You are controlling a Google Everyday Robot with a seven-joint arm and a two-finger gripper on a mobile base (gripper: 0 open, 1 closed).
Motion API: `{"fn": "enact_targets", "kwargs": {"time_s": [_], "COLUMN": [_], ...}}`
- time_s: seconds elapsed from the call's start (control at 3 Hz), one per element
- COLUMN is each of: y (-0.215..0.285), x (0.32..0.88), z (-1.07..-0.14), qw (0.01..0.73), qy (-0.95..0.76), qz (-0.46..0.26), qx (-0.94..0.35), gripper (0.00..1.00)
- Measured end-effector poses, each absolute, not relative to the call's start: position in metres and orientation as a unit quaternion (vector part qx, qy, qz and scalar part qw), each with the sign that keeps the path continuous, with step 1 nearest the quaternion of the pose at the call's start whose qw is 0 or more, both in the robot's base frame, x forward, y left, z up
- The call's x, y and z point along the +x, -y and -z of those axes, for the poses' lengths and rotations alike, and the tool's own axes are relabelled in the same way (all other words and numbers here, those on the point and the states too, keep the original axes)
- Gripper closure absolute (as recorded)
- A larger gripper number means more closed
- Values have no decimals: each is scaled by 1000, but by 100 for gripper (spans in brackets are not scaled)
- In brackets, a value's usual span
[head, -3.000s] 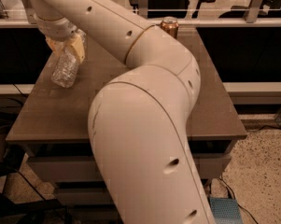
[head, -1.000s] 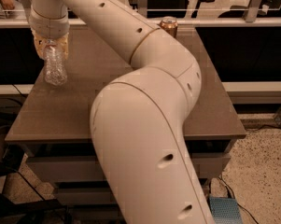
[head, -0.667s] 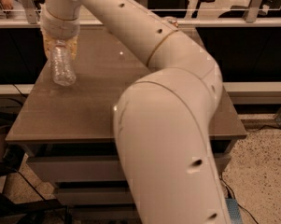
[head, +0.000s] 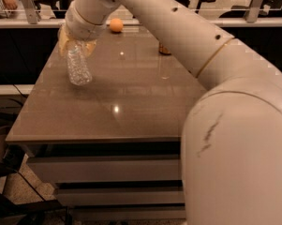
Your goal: Place water bottle upright
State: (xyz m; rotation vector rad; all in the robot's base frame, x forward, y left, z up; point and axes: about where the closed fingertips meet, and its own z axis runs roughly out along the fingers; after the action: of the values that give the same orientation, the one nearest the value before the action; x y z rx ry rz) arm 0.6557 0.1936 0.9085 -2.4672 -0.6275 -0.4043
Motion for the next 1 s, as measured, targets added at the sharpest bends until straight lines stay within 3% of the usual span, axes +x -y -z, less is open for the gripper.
{"fn": "enact_targets", "kwargs": {"time_s": [1.0], "y": [-146], "x": [613], "z": [-931], "qw": [354], "qy": [342], "qz": [293], "qx": [-820], "gripper": [100]}}
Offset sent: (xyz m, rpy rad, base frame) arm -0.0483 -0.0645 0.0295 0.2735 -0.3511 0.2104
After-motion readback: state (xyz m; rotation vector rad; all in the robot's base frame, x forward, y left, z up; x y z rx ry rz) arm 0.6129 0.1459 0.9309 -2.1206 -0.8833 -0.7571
